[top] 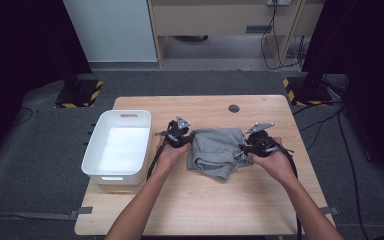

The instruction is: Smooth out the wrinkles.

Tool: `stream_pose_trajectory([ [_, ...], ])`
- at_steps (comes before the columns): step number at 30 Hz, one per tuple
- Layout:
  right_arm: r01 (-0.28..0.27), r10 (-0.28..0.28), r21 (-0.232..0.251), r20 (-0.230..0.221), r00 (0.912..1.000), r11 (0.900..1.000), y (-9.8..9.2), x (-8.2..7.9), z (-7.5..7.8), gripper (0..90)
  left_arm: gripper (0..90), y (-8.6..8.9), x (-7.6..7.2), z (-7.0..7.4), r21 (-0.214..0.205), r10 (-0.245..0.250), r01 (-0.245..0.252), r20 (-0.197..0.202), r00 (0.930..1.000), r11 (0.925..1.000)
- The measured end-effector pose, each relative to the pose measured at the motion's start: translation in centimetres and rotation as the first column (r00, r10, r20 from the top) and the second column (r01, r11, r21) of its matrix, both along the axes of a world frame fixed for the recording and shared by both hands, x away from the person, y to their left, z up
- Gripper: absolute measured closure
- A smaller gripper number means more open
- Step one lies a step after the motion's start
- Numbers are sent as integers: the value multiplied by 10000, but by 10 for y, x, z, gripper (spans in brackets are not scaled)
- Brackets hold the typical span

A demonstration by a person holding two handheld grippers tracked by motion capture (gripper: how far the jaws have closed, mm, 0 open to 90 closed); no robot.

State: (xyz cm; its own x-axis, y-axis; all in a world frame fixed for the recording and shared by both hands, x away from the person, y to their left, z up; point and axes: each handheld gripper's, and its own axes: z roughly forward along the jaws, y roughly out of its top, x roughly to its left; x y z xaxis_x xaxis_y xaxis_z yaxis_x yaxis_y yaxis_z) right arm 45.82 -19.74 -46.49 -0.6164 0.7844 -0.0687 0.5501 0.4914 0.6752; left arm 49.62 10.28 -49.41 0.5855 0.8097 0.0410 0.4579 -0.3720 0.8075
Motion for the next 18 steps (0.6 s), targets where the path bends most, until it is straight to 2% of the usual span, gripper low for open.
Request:
stream_pose_trajectory([
  [4,61,-61,-27,135,9999,10000,2,2,4,546,590,-4,-17,7,-138,-336,337,117,9994,9993],
  [7,60,-60,-6,142,9999,10000,3,2,6,548,585,-5,-25,8,-267,-447,451,150,9989,9986],
  [8,7,-6,-87,167,9999,10000,6,2,5,565,582,-5,-33,9,-479,-536,541,127,9985,9974],
  [11,4,-3,-58,188,9998,10000,8,1,5,589,578,-5,-40,8,-657,-572,574,50,9984,9962],
  [12,-41,42,-74,202,9998,10000,9,1,4,594,574,-8,-48,5,-729,-724,722,9,9974,9947],
  [18,38,-38,-26,213,9998,10000,14,3,3,567,557,-17,-58,-5,-447,-1049,1038,-238,9942,9936],
])
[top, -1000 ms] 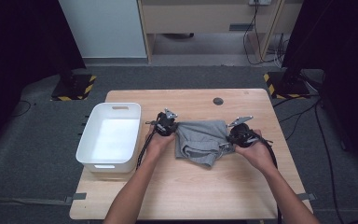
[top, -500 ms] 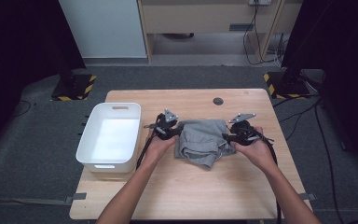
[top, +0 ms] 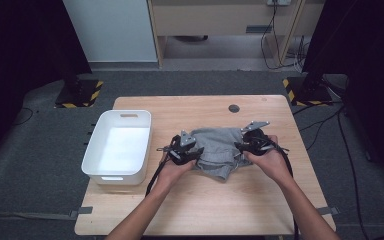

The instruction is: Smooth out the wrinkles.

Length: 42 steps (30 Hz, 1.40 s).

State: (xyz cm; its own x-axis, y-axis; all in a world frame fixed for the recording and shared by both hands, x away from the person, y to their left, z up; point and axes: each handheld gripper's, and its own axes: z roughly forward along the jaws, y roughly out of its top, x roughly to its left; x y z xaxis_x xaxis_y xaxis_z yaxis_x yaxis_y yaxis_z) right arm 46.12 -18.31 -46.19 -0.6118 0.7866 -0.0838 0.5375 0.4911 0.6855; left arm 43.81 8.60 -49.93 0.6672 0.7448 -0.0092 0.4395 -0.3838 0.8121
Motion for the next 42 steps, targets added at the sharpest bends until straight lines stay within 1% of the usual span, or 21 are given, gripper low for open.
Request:
stream_pose_trajectory([
  [1,22,-22,8,-38,10000,10000,1,1,0,541,557,-3,-5,-5,225,-152,155,-105,9998,9996],
  [3,-2,2,-60,-21,10000,10000,2,2,0,530,559,-4,-9,-9,349,-259,267,-228,9994,9990],
  [6,5,-5,-81,7,10000,10000,4,5,2,504,560,-1,-13,-11,332,-232,243,-331,9992,9992],
  [9,-2,2,-101,43,10000,9999,6,6,4,489,559,2,-18,-16,442,-318,335,-376,9988,9985],
  [12,-6,7,-148,71,10000,9999,9,8,5,460,557,5,-23,-19,424,-389,405,-379,9985,9983],
  [15,52,-50,-184,123,9999,9998,13,11,6,432,559,7,-25,-20,544,-480,496,-303,9984,9973],
  [18,74,-72,-182,108,9999,9998,17,13,5,419,559,8,-27,-21,547,-525,539,-271,9983,9970],
  [19,27,-26,-220,40,10000,9998,18,13,4,415,559,8,-27,-21,521,-527,539,-256,9983,9972],
  [21,-73,71,-477,-44,10000,9988,20,13,0,401,559,9,-27,-22,494,-523,536,-268,9983,9973],
  [23,-79,73,-508,-106,9999,9987,19,13,-3,399,559,10,-28,-23,436,-521,533,-286,9982,9976],
  [24,-66,53,-480,-262,9996,9988,18,11,-7,393,556,11,-29,-23,407,-519,532,-314,9982,9978],
  [26,-141,121,-512,-396,9991,9986,17,9,-12,393,555,12,-30,-23,345,-530,541,-316,9981,9979],
  [28,-186,160,-585,-446,9989,9981,16,7,-14,395,553,12,-30,-24,305,-537,547,-337,9980,9980],
  [29,-237,209,-481,-587,9981,9986,14,2,-20,398,544,13,-30,-22,183,-499,506,-396,9980,9985],
  [31,-234,200,-504,-668,9976,9985,13,0,-25,399,527,14,-30,-21,150,-474,480,-387,9981,9987],
  [32,-260,226,-475,-704,9973,9985,12,-1,-28,409,519,15,-30,-15,10,-396,397,-144,9991,9992],
  [35,-305,268,-497,-738,9969,9983,11,-3,-33,446,503,16,-29,-4,-330,-206,214,243,9995,9992],
  [37,-388,343,-585,-763,9965,9975,12,-5,-35,467,507,16,-25,3,-450,-14,33,410,9992,9990],
  [38,-407,368,-476,-784,9962,9980,12,-6,-36,468,509,16,-22,6,-519,113,-89,462,9989,9986],
  [40,-415,381,-439,-765,9963,9982,11,-7,-35,467,521,14,-14,7,-416,276,-256,493,9984,9988],
  [42,-460,428,-404,-777,9961,9981,11,-8,-35,463,524,10,-5,4,-148,447,-440,451,9980,9989],
])
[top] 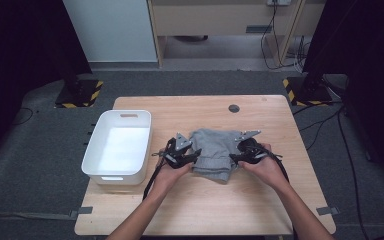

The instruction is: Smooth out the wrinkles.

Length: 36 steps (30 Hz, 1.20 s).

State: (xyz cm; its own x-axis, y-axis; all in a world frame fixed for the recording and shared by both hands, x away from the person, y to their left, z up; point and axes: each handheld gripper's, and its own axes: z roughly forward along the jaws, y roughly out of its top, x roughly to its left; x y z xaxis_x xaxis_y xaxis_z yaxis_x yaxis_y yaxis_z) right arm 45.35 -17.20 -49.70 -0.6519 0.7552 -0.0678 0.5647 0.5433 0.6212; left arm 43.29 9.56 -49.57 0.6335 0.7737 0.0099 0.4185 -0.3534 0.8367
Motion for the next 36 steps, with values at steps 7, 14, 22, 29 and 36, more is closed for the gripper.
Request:
stream_pose_trajectory([
  [7,33,-40,448,166,9999,9990,-6,1,8,418,548,-6,6,-26,663,110,-68,-622,9980,9978],
  [14,403,-453,777,638,9969,9962,-8,7,21,601,565,-5,2,-31,896,-55,95,-449,9990,9959],
  [22,253,-258,-187,-234,9994,9995,-13,6,6,838,560,-2,0,-33,763,-34,68,-440,9990,9971],
  [29,249,-258,-344,-270,9993,9991,-15,6,2,842,560,0,-2,-33,749,-45,76,-409,9992,9972],
  [36,321,-330,-498,-159,9993,9982,-17,7,2,842,561,-5,-2,-35,623,-32,62,-489,9988,9980],
])
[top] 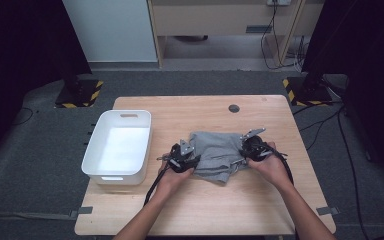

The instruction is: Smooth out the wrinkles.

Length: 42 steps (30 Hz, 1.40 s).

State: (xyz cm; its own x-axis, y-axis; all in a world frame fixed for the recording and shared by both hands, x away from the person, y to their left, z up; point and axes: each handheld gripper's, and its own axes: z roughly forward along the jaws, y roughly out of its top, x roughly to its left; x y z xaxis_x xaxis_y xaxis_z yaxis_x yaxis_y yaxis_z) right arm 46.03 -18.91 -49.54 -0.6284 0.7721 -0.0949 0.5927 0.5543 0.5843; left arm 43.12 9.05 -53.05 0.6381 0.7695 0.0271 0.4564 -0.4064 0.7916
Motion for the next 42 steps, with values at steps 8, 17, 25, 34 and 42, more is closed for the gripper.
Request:
stream_pose_trajectory([
  [8,251,-251,9,84,9996,9997,-11,0,1,841,553,-10,-1,-2,-168,-137,136,-30,9999,9998],
  [17,418,-415,-143,218,9989,9990,-22,-4,0,842,542,-23,2,-2,-97,-245,244,-102,9996,9997],
  [25,454,-463,267,330,9984,9986,-28,-10,-1,777,457,-17,0,-3,-276,-202,196,-217,9996,9994],
  [34,684,-1007,1755,1826,9780,9821,-32,-30,16,298,267,1,1,21,-537,-187,166,-387,9991,9984],
  [42,669,-1125,2122,2107,9711,9749,-26,-33,16,175,195,12,2,47,-371,-20,12,-199,9998,9993],
])
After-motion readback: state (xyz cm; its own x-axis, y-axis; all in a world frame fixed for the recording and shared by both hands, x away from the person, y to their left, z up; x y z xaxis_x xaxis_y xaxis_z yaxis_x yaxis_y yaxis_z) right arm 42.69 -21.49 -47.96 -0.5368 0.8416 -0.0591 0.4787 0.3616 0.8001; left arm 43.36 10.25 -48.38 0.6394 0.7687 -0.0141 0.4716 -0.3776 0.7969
